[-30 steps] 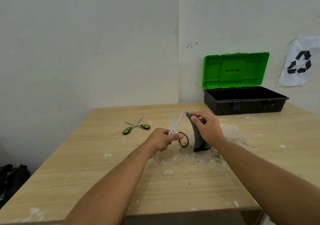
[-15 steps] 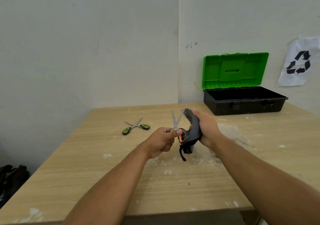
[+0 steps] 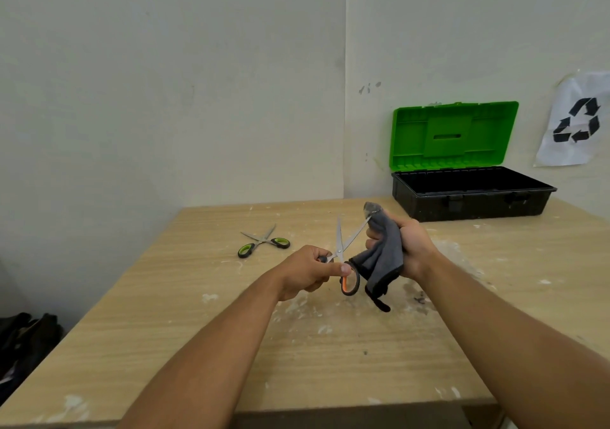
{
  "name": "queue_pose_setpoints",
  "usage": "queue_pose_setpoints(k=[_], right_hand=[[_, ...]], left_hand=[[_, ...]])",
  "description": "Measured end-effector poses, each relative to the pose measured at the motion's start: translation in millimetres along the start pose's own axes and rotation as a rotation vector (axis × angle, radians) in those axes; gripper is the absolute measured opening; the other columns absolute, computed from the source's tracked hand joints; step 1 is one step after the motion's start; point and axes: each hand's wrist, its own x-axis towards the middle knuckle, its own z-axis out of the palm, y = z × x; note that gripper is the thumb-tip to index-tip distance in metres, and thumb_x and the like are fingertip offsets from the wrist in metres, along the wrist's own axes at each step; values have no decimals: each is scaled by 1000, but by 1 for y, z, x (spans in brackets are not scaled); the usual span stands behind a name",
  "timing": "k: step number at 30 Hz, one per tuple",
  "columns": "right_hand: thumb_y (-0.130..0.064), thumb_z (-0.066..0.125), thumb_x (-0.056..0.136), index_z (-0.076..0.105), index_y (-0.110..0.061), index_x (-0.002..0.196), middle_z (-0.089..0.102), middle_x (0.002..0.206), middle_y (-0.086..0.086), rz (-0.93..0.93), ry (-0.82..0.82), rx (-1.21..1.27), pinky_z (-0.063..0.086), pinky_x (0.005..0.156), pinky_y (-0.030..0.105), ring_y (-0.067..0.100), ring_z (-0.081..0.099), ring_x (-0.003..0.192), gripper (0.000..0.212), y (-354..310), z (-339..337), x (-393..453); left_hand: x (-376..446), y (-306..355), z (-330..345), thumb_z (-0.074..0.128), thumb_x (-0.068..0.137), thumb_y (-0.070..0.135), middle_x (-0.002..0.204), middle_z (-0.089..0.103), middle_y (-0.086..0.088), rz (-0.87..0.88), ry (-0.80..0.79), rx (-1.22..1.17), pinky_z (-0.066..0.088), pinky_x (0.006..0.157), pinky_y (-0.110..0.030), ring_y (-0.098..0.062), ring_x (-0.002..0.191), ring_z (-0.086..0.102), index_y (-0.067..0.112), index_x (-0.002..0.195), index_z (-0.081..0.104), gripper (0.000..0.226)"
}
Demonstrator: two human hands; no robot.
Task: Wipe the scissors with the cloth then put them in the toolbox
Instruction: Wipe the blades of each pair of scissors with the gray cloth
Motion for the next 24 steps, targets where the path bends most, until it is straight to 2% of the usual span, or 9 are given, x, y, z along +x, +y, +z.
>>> queue_pose_setpoints(k=[2,5,6,9,13,17,20,22,24], right_hand=[[-30,58,94,62,-9,97,55,74,4,-24,63,5,44,51,30,14,44,57,21,-1,-1,0],[-46,66,87,69,-8,97,61,76,4,-40,196,-254,43,57,30,14,47,63,40,4,-1,-3],[-50,71,82,72,-8,92,63,72,2,-19,189,-388,42,57,30,14,48,62,43,7,0,-5],[-49,79,74,76,-17,65,69,66,-1,36,105,-689,41,61,30,8,56,53,33,11,4,-14],[-41,83,72,78,-18,68,70,67,-3,-5,105,-796,43,59,28,6,57,54,24,9,4,-15],[-35,87,68,79,-14,65,75,73,4,20,110,-910,46,58,25,9,62,59,23,8,8,-16],[-28,85,70,77,-12,62,73,66,3,22,128,-928,45,49,22,9,61,52,20,7,10,-14],[-23,83,73,75,-9,61,70,59,3,15,159,-907,43,41,17,7,59,44,20,7,10,-12],[-21,82,74,75,-11,57,70,58,3,11,191,-854,41,38,15,6,58,39,21,7,10,-11]], left_hand=[[1,-3,-1,81,80,36,56,27,4,-7,20,-26,15,49,-27,-13,50,18,18,68,51,38],[3,-4,1,83,74,46,55,29,6,-7,70,-58,15,49,-28,-13,49,17,17,72,50,44],[5,-4,2,84,69,51,56,30,6,-9,103,-54,16,48,-27,-13,49,18,14,76,52,49],[11,-3,6,85,58,62,62,31,3,-30,258,25,20,46,-25,-12,48,23,13,93,57,66],[15,-5,7,83,55,67,65,31,2,-40,320,34,22,45,-24,-10,46,25,12,94,56,73],[17,-8,4,81,64,63,64,34,3,-40,290,-18,19,45,-26,-11,47,21,9,100,58,69],[17,-8,6,73,66,71,64,40,4,-58,279,-22,24,45,-24,-11,45,27,15,96,53,67],[16,-10,6,63,74,71,72,47,2,-67,303,58,31,50,-26,-12,49,35,16,100,47,63],[15,-15,6,56,85,58,80,48,0,-32,326,275,36,59,-33,-15,60,41,23,106,38,45]])
